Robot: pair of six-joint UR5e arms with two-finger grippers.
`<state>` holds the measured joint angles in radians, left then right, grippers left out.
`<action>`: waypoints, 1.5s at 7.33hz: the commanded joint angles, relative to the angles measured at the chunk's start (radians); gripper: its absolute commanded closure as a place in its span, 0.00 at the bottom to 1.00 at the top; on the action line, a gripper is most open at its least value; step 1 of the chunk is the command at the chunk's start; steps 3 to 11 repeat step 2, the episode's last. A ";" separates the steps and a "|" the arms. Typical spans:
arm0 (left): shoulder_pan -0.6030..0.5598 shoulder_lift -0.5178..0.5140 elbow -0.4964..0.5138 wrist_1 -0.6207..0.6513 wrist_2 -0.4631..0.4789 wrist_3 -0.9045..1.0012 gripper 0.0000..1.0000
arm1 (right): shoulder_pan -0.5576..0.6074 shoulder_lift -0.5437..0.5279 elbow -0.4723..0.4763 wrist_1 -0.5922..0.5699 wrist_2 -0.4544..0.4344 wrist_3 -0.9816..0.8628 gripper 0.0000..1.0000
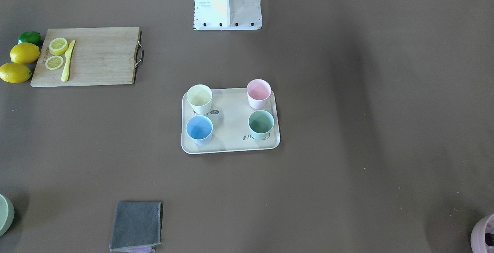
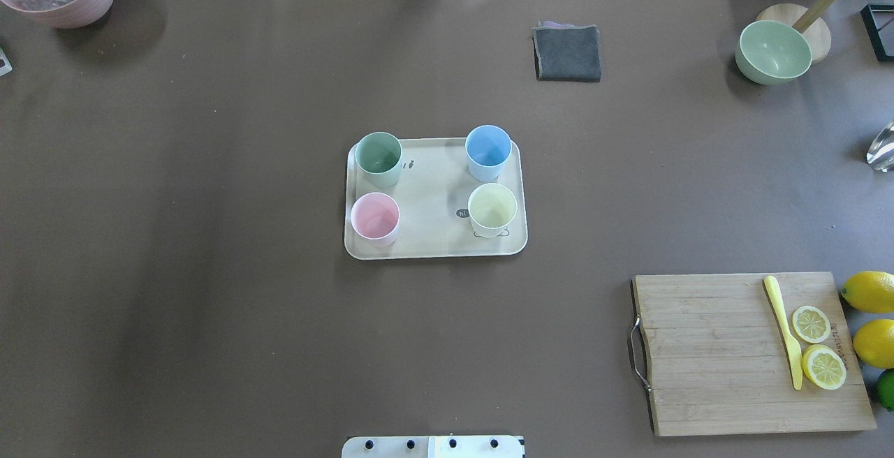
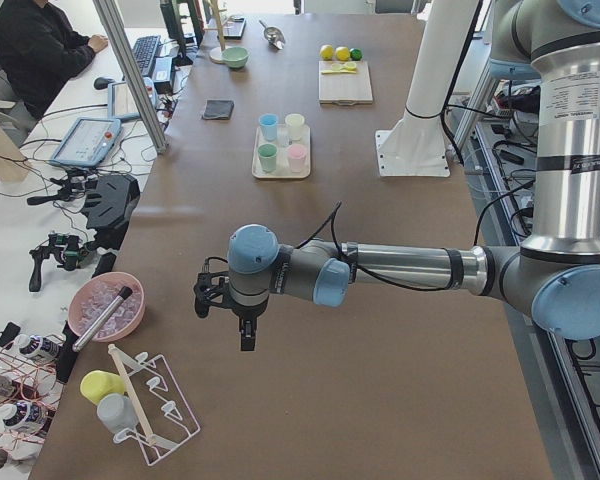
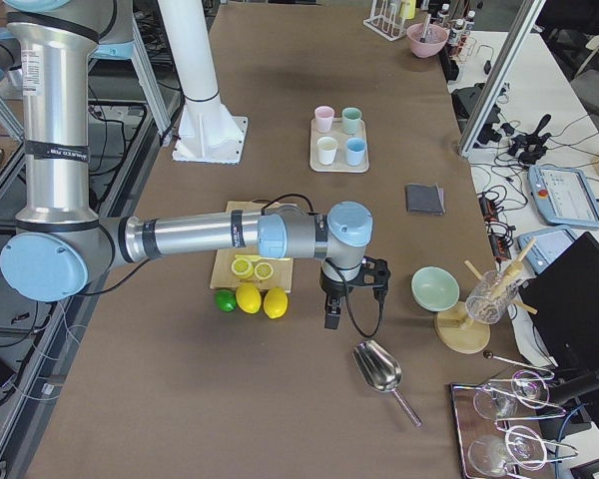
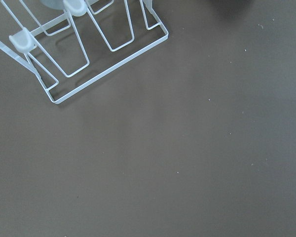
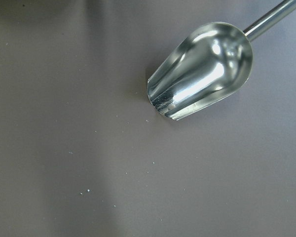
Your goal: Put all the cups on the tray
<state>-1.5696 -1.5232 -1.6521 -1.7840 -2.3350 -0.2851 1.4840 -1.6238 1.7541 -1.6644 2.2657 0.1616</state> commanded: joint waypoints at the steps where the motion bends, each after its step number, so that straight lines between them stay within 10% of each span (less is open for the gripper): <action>1: 0.000 -0.005 0.002 0.000 0.002 0.000 0.02 | 0.004 -0.001 -0.001 0.000 0.000 0.001 0.00; 11: 0.000 -0.006 0.000 0.000 0.003 0.000 0.02 | 0.004 0.001 -0.001 0.000 0.000 0.001 0.00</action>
